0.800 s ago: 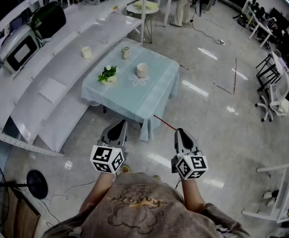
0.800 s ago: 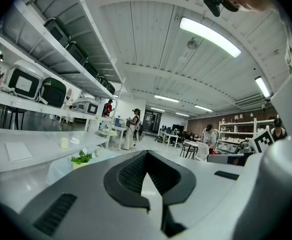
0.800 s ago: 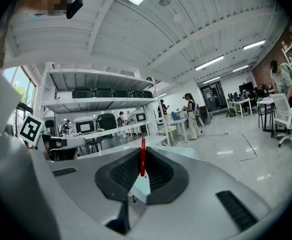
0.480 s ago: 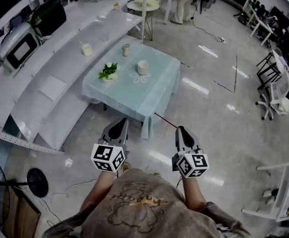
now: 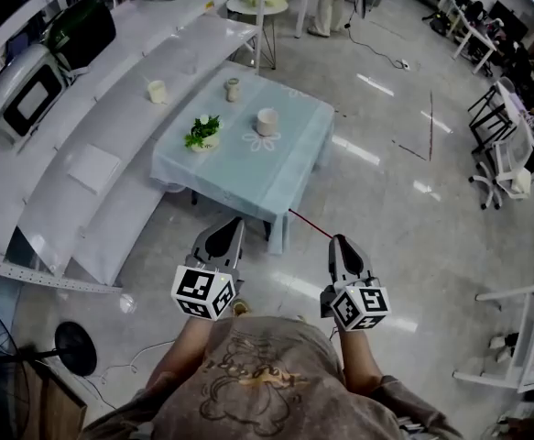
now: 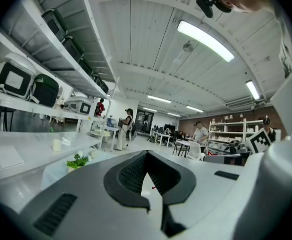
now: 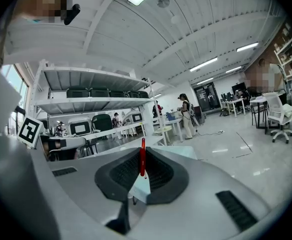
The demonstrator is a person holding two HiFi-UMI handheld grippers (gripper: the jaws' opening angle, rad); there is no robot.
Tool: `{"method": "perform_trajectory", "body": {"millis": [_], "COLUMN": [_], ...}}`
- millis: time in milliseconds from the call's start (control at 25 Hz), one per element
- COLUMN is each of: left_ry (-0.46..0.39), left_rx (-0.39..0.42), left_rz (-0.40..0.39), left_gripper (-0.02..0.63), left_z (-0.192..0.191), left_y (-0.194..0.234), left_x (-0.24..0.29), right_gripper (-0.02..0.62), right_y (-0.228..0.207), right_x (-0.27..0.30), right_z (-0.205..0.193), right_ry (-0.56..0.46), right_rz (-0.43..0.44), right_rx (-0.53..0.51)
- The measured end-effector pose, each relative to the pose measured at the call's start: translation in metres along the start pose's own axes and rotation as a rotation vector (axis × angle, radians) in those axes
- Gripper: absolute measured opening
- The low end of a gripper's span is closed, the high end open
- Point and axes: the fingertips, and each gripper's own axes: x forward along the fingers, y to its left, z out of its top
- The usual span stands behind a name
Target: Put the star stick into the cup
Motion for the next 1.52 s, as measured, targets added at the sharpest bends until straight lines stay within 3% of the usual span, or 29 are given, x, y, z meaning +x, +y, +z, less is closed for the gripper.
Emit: {"method": "perform_trajectory", "body": {"millis": [280, 800, 1520], "left_ry": [0.011, -0.001, 0.007], "left_rx": [-0.007, -0.021, -0.035], "left_rz": [-0.043, -0.051, -0.026], "left_gripper": [0.021, 0.021, 0.021], "left_z": [-0.004, 0.004, 0.028], "left_y": [0.025, 0.069, 0.121], "left_x": [0.000, 0.027, 0.138], "right_gripper": [0.020, 0.020, 0.020], "right_y": [0.018, 0.019, -0.031], "right_x": [0.010, 0.059, 0.183], "right_z": [-0.006, -0.003, 0.034], "right_ry": [-0.013, -0.011, -0.015], "right_rz": [-0.043, -0.073, -0.036], "right_rx": [-0.011, -0.025, -0.021]}}
